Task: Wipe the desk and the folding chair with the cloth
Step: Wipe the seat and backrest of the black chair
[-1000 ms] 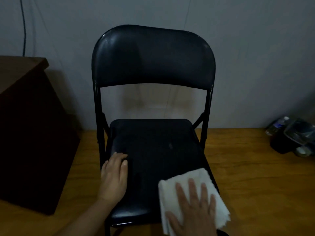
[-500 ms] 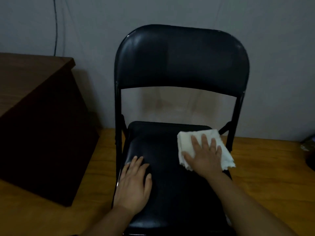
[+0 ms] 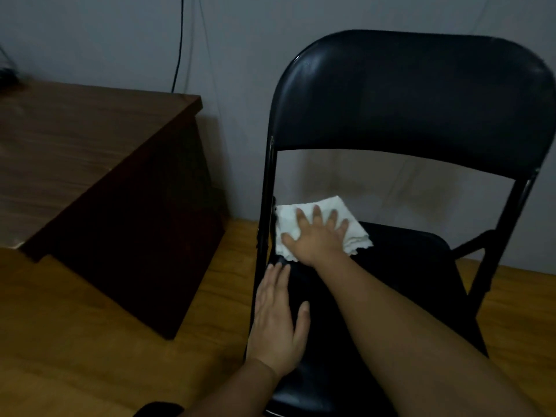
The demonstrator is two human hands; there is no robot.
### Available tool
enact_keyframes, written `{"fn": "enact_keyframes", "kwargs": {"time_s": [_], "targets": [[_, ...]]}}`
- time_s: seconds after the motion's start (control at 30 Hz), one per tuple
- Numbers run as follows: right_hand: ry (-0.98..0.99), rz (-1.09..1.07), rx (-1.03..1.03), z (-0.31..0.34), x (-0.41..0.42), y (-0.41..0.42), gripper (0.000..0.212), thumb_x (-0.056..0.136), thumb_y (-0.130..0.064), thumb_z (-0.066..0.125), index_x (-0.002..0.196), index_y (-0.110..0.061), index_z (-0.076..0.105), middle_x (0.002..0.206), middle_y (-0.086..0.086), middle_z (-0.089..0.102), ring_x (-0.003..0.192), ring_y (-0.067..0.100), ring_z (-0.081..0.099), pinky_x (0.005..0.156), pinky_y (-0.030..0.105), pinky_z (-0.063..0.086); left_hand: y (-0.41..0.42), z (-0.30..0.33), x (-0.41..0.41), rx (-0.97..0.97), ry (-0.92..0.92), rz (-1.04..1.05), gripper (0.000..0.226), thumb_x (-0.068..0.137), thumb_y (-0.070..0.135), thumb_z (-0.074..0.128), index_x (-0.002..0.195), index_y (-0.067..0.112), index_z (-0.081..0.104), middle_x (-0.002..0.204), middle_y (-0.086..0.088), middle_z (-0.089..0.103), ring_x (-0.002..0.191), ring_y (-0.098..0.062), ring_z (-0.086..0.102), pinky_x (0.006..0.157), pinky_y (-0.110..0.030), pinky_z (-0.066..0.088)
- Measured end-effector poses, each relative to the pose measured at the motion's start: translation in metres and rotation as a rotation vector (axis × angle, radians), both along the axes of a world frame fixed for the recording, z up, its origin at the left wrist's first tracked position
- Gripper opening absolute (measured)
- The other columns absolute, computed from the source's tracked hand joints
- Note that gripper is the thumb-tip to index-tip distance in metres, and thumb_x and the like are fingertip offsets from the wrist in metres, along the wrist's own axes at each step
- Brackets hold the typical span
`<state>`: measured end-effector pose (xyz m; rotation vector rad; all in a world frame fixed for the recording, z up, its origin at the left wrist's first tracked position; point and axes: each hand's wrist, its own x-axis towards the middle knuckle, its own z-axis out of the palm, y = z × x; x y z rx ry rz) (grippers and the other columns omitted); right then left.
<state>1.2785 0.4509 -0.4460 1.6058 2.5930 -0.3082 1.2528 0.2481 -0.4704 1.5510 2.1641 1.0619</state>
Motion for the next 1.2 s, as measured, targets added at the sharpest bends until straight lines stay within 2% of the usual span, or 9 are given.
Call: {"fn": "enact_keyframes", "kwargs": {"time_s": [0.23, 0.4, 0.57, 0.63, 0.77, 0.87, 0.97, 1.07, 1.2], "targets": [[-0.008, 0.121, 0.062, -0.003, 0.01, -0.051, 0.084, 0.087, -0.08, 0.021, 0.16, -0.041, 0.002, 0.172, 0.006, -0.007, 0.153, 0.046, -0.015, 0.118, 0.069, -0.009, -0.002, 0.001, -0.004, 0.113, -0.187, 0.078, 0.075, 0.097, 0.059, 0.029, 0.16, 0.024, 0.009, 0.168, 0.006, 0.008, 0.154, -0.005, -0.002, 0.125, -0.037, 0.011], [0.041, 0.166, 0.002, -0.004, 0.043, -0.115, 0.091, 0.078, -0.082, 0.013, 0.158, -0.043, -0.007, 0.171, 0.005, -0.013, 0.153, 0.042, -0.021, 0.118, 0.064, -0.016, -0.011, 0.018, -0.009, 0.173, -0.43, 0.26, 0.071, 0.092, 0.066, 0.028, 0.156, 0.04, 0.013, 0.165, 0.011, 0.01, 0.153, -0.013, 0.009, 0.122, -0.045, 0.019], [0.127, 0.151, -0.099, 0.004, 0.07, -0.165, 0.098, 0.074, -0.08, 0.037, 0.155, -0.049, -0.006, 0.172, -0.002, -0.006, 0.154, 0.033, -0.021, 0.12, 0.058, -0.017, -0.003, 0.031, -0.021, -0.155, -0.49, 0.423, 0.066, 0.095, 0.058, 0.044, 0.144, 0.014, 0.045, 0.145, -0.016, 0.05, 0.135, -0.034, 0.044, 0.112, -0.053, 0.038], [0.209, 0.121, -0.2, 0.017, 0.077, -0.167, 0.099, 0.071, -0.081, 0.039, 0.156, -0.049, 0.0, 0.172, -0.007, 0.001, 0.157, 0.025, -0.012, 0.124, 0.051, -0.009, 0.0, 0.033, -0.022, -0.254, -0.56, 0.424, 0.051, 0.095, 0.049, 0.053, 0.126, 0.009, 0.06, 0.123, -0.016, 0.063, 0.117, -0.036, 0.057, 0.102, -0.051, 0.048], [0.506, -0.103, -0.235, 0.048, 0.102, -0.146, 0.083, 0.086, -0.062, 0.05, 0.159, -0.033, 0.023, 0.166, -0.005, 0.025, 0.152, 0.016, 0.018, 0.122, 0.029, 0.015, 0.004, 0.041, -0.022, -0.216, -0.52, 0.398, 0.021, 0.095, 0.03, 0.057, 0.112, 0.019, 0.062, 0.111, -0.006, 0.061, 0.111, -0.029, 0.056, 0.097, -0.046, 0.05], [0.486, -0.257, -0.263, 0.057, 0.12, -0.13, 0.081, 0.097, -0.047, 0.053, 0.162, -0.023, 0.012, 0.169, 0.002, 0.02, 0.153, 0.022, 0.022, 0.123, 0.035, 0.023, 0.008, 0.051, -0.018, -0.151, -0.472, 0.352, 0.002, 0.099, 0.029, 0.055, 0.097, 0.03, 0.056, 0.099, 0.003, 0.06, 0.1, -0.022, 0.056, 0.082, -0.038, 0.049], [0.606, -0.364, -0.441, 0.057, 0.121, -0.121, 0.079, 0.098, -0.037, 0.058, 0.162, -0.021, 0.015, 0.163, 0.005, 0.033, 0.144, 0.023, 0.04, 0.114, 0.032, 0.037, 0.013, 0.059, -0.016, -0.095, -0.621, 0.306, 0.008, 0.1, 0.03, 0.054, 0.092, 0.032, 0.055, 0.091, 0.001, 0.065, 0.086, -0.021, 0.064, 0.073, -0.037, 0.053], [0.787, -0.512, -0.567, 0.053, 0.124, -0.114, 0.062, 0.094, -0.032, 0.065, 0.15, -0.017, 0.042, 0.131, 0.002, 0.061, 0.112, 0.018, 0.062, 0.084, 0.027, 0.052, 0.02, 0.064, -0.021, -0.137, -0.797, 0.267, 0.006, 0.101, 0.032, 0.052, 0.1, 0.033, 0.058, 0.103, -0.004, 0.066, 0.092, -0.022, 0.064, 0.073, -0.036, 0.053], [1.037, -0.686, -0.853, 0.051, 0.135, -0.101, 0.036, 0.091, -0.028, 0.075, 0.118, -0.004, 0.071, 0.098, 0.011, 0.081, 0.088, 0.029, 0.078, 0.07, 0.034, 0.06, 0.027, 0.067, -0.031, -0.157, -1.041, 0.195, 0.013, 0.102, 0.03, 0.053, 0.112, 0.028, 0.062, 0.11, -0.006, 0.07, 0.098, -0.028, 0.07, 0.074, -0.039, 0.059]]}}
